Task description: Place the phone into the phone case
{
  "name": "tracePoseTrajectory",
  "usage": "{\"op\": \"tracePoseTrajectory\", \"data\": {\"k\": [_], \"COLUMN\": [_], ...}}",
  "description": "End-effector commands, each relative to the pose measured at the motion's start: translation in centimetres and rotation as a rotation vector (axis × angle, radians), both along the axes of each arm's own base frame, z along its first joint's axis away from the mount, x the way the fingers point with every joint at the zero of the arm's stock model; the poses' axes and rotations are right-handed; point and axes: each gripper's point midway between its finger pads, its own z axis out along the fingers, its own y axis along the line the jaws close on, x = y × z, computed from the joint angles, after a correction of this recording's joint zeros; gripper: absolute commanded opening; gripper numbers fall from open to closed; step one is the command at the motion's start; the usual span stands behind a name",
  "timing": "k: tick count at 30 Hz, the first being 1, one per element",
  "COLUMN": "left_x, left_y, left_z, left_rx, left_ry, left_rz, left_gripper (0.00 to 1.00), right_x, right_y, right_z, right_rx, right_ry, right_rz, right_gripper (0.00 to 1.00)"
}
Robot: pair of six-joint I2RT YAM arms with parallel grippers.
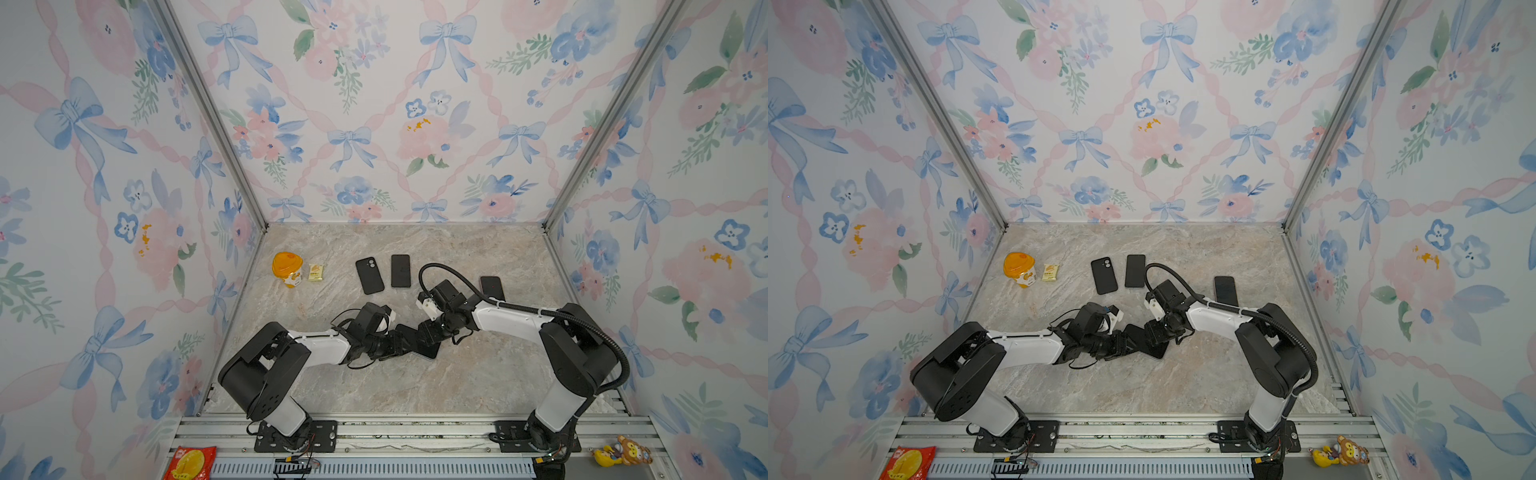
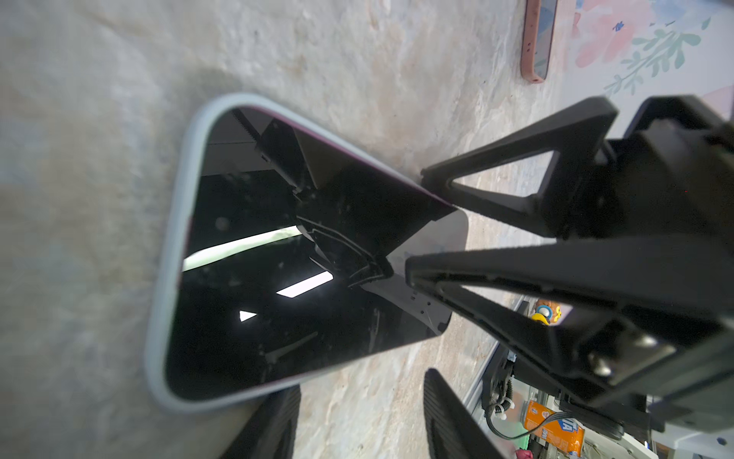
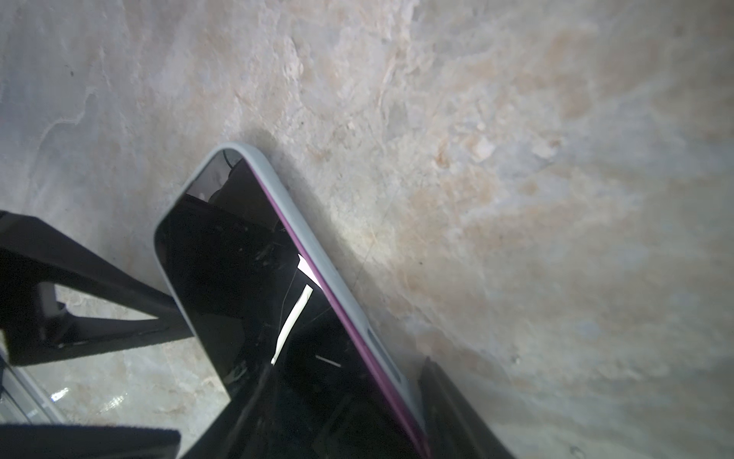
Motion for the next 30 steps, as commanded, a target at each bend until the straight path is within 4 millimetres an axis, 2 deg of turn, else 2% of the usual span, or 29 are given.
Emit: {"op": "tracePoseTrajectory", "data": {"k": [1,5,8,9,12,18,25,30], "left_x": [0.1,1.3,1.8,2.9,3.6,4.7,5.5,5.0], "left_y": [1.0,0.1,-0.4,-1.2,-2.0,-2.9,-3.1,-1.9], "left_z": [-2.7,-2.5,-2.9,-2.1,-2.2,-2.6,-2.8,-2.6], "left_rx": [0.097,0.09,0.089,0.071,0.062,0.051,0.05,0.087], "left_ry": [0.043,0.038,0.044,0.022,0.023,0.028,0.028,0.043], "left_rz": [-0.016,-0.033,-0.046,-0.049,-0.062,-0.077,-0.083,-0.061], "left_gripper": [0.5,0.5,0.49,0.49,0.48,0.47,0.46,0.45], "right_x": [-1.1,-1.5,-1.8,-1.7,-1.8,-2.0,-1.9,-1.7], "right_y": [-0.6,-1.1,-1.8,-1.9,-2.5,-3.0,-3.5,-3.9], "right_z": [0.0,0.1,-0.7,0.0,-0.5,-0.8,-0.3,1.4], "right_rx": [0.014,0.025,0.006,0.019,0.012,-0.017,-0.028,-0.022], "right_ry": [0.042,0.049,0.072,0.058,0.075,0.08,0.055,0.021], "right_rz": [-0.032,-0.081,-0.149,-0.178,-0.264,-0.411,-0.489,-0.496], "right_gripper": [0.59,0.58,0.57,0.56,0.53,0.54,0.63,0.65]}}
